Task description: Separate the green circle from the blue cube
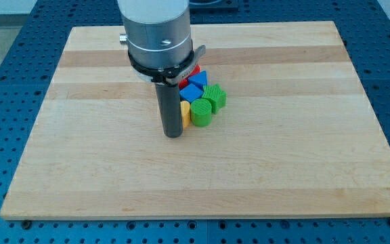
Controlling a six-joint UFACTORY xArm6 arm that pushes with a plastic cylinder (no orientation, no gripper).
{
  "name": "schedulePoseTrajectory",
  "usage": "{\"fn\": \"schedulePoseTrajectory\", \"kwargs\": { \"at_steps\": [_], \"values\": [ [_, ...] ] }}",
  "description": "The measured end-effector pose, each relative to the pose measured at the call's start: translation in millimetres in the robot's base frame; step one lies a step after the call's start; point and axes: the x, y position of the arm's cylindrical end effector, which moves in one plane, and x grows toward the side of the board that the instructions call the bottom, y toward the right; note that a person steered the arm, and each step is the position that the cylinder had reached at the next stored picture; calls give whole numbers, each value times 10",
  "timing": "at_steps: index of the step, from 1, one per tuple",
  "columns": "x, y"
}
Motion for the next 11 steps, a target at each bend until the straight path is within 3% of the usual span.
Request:
{"fn": "schedulePoseTrajectory", "kwargs": {
  "at_steps": [1,3,6,8,10,11],
  "values": [
    [0,0],
    [0,668],
    [-226,-467],
    [-31,58],
    [-374,27],
    [-347,387]
  ]
}}
